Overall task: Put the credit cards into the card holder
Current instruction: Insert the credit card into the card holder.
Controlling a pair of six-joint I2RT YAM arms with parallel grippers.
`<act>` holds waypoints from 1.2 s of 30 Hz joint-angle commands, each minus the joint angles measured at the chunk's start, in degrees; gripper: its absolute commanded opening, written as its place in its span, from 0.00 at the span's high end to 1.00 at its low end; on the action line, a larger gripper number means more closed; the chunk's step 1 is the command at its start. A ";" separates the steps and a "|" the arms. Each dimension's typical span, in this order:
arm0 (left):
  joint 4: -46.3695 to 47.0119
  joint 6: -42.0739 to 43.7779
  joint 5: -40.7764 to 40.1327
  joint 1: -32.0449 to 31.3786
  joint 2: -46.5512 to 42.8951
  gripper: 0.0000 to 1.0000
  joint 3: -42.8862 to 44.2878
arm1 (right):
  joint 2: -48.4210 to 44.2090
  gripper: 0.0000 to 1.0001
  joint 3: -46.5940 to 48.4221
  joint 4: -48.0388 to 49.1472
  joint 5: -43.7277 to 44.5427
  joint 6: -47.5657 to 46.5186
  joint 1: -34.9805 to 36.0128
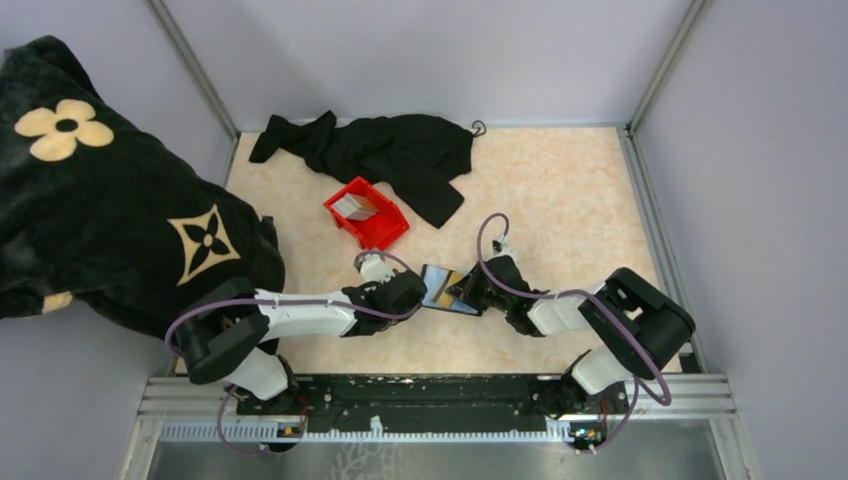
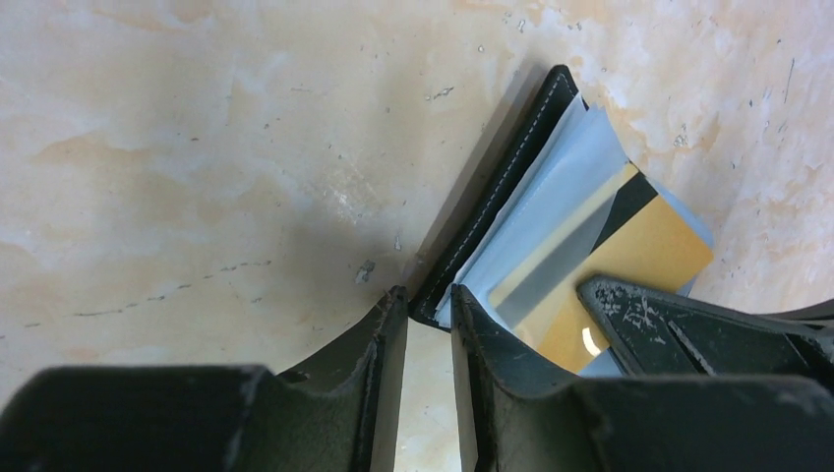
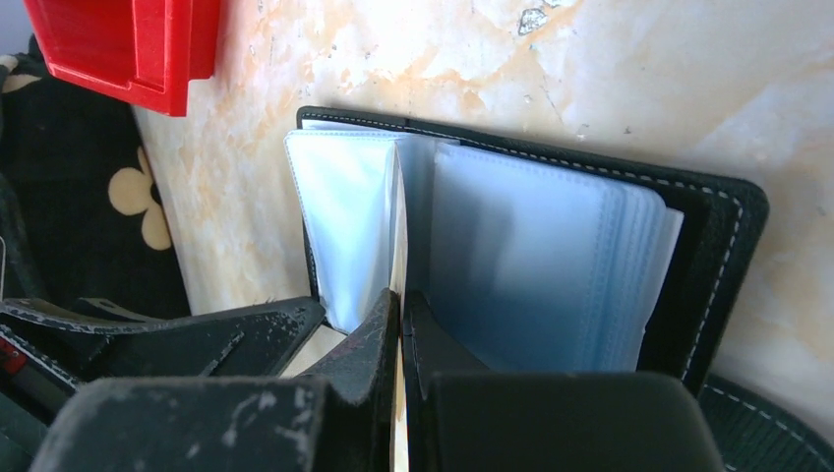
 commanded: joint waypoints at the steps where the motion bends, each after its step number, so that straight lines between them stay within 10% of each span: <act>1: -10.55 2.42 1.72 0.63 6.63 0.68 -3.44 | -1.98 1.00 -2.07 -7.85 -0.62 -4.33 0.47; 36: -5.87 6.65 4.92 1.54 11.94 0.71 -2.59 | 0.10 0.97 -3.53 -6.51 -3.26 0.27 -0.08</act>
